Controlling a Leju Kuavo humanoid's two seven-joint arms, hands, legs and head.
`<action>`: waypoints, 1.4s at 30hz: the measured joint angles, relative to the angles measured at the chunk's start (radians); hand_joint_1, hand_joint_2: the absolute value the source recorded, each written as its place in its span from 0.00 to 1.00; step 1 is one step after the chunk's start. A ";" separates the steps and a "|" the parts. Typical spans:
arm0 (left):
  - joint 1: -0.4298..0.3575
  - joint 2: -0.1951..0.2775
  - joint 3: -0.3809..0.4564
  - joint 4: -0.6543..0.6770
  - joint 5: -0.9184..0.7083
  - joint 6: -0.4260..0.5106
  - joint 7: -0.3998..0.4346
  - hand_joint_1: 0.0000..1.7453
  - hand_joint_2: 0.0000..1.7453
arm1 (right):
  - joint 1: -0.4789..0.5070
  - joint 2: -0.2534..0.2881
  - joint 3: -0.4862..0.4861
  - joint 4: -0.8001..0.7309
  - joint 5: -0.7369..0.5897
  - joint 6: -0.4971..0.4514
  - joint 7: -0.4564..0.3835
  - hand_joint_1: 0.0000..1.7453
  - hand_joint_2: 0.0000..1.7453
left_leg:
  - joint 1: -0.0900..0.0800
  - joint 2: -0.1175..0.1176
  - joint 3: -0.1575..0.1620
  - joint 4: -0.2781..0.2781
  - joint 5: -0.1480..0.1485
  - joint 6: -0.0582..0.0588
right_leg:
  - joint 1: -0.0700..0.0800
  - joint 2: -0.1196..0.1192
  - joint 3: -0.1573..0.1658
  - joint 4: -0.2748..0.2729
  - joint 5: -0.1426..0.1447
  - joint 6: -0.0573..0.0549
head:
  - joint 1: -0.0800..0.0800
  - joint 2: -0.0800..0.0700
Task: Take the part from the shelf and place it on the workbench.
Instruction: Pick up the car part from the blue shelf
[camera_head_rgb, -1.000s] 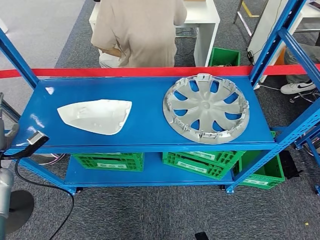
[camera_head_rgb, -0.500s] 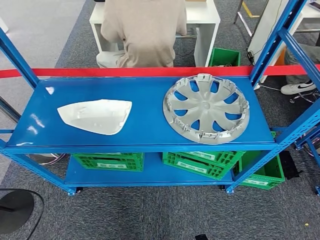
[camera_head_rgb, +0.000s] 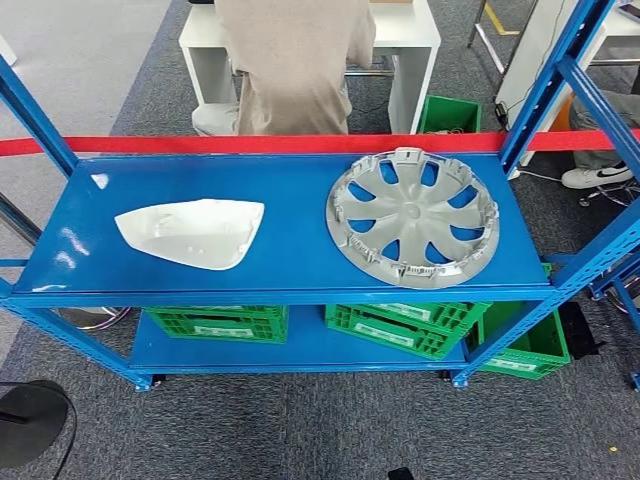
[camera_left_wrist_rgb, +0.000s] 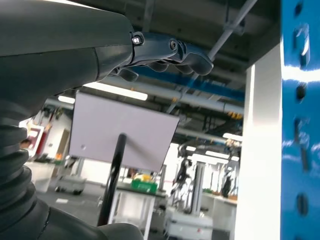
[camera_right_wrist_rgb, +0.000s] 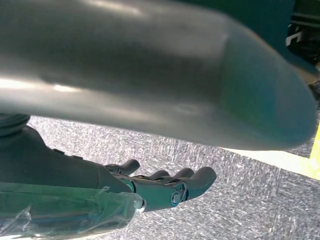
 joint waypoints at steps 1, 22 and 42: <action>-0.001 0.000 0.000 0.005 0.000 0.000 -0.002 0.00 1.00 | -0.001 0.000 0.000 0.000 0.000 0.000 0.000 0.00 0.00 | 0.000 0.000 0.000 0.000 0.000 0.000 | 0.000 0.000 0.000 0.000 0.000 0.000 | 0.000 0.000; -0.041 -0.043 -0.047 0.018 -0.012 0.001 -0.040 0.00 1.00 | -0.005 0.002 -0.003 0.000 0.001 0.000 -0.001 0.00 0.00 | 0.000 0.000 0.000 0.000 0.000 0.000 | 0.000 0.000 0.000 0.000 0.000 0.000 | 0.000 0.000; 0.025 -0.099 -0.071 -0.160 -0.053 0.001 0.030 0.00 1.00 | -0.004 0.006 -0.026 0.000 -0.004 -0.006 0.001 0.00 0.00 | 0.000 0.000 0.000 0.000 0.000 0.000 | 0.000 0.001 0.000 0.000 0.000 0.000 | 0.000 0.000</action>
